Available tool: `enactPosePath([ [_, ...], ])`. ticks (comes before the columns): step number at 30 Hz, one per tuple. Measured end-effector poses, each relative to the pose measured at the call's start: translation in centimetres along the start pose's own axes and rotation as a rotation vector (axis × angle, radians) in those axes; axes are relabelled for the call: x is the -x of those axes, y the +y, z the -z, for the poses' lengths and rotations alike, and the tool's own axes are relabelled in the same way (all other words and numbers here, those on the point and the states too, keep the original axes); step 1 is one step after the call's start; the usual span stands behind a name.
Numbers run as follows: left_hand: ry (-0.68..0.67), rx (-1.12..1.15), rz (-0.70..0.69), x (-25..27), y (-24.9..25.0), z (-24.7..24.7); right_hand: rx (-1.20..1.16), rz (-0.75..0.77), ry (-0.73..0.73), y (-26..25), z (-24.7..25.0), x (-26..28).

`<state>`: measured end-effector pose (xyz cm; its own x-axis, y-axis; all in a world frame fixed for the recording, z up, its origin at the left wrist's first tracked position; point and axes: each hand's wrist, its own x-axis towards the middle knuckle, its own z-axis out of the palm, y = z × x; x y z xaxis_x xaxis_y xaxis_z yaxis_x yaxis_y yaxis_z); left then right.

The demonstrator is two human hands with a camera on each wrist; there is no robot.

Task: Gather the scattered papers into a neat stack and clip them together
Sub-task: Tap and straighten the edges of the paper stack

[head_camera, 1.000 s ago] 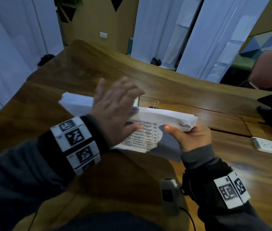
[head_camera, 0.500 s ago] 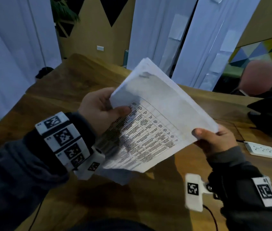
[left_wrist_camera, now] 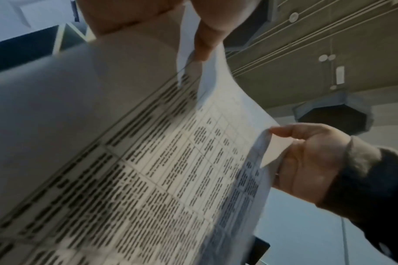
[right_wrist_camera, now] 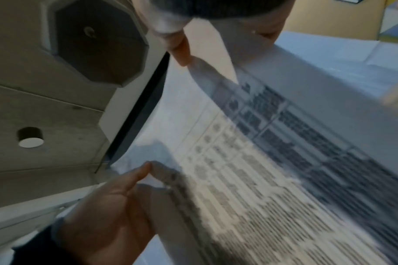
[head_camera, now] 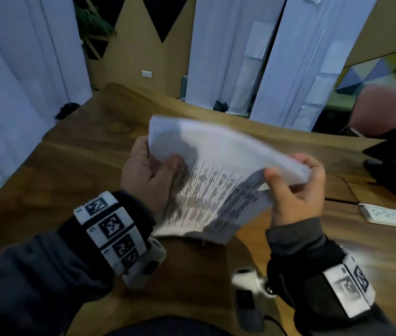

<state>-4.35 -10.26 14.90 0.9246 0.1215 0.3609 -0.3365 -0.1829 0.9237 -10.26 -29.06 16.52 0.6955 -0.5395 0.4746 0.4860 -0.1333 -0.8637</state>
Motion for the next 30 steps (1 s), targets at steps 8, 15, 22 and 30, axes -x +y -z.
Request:
enactPosePath([
  [8,0.048,0.154,0.106,-0.9,0.5,0.1,0.033,-0.107,-0.12,2.4,0.8,-0.8],
  [15,0.073,0.146,0.154,-2.7,2.0,-0.3,0.01,-0.14,-0.129,2.9,0.3,-1.5],
  [22,0.007,0.166,0.102,-2.8,1.8,-0.1,0.018,-0.167,-0.102,2.6,0.3,-1.7],
  [30,-0.416,0.298,0.274,-1.9,-0.8,1.7,-0.239,-0.158,-0.155,-0.3,1.9,-3.6],
])
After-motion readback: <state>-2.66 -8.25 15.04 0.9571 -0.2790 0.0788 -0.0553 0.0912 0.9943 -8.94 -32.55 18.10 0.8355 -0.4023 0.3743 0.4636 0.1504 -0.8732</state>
